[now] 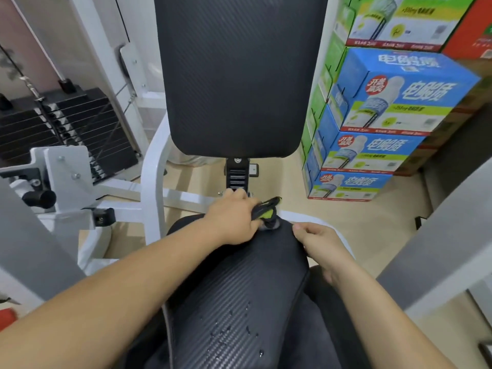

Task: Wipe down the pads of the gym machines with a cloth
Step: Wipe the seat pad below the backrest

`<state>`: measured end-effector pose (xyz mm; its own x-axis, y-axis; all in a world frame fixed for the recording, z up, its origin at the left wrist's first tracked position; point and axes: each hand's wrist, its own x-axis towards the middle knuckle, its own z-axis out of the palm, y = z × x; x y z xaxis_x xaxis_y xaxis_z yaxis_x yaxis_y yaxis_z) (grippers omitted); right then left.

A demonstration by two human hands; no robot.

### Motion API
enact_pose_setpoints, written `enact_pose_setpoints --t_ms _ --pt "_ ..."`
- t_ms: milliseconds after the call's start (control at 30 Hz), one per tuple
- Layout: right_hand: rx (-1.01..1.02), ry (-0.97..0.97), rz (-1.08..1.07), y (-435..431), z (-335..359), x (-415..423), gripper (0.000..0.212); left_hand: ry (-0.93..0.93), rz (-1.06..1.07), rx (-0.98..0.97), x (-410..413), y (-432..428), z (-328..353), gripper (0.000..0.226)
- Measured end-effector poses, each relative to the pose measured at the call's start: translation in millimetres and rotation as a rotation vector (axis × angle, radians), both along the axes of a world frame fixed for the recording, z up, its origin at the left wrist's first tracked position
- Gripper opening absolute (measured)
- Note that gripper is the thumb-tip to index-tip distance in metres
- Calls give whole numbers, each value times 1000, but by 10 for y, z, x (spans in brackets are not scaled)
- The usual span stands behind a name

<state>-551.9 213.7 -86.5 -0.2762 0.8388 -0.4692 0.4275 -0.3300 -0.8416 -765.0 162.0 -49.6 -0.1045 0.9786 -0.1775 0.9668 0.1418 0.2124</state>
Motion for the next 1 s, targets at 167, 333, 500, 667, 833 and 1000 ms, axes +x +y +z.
enact_pose_setpoints --t_ms 167,333,500,667,833,1000 --pt "-22 61 -8 -50 2 54 25 -159 -26 33 416 136 -13 42" --pt "-42 154 -89 -40 69 79 18 -300 -276 92 337 -637 195 50" --pt "153 -93 116 28 162 -154 33 -132 105 35 -576 -540 79 48" --pt "130 -160 112 108 158 -224 44 -76 167 94 -316 -738 48 50" --pt "100 -114 63 98 119 -161 33 -254 31 52 -258 -1031 215 41" --pt "104 -68 58 -63 104 -87 33 -187 166 1 -299 -159 38 28"
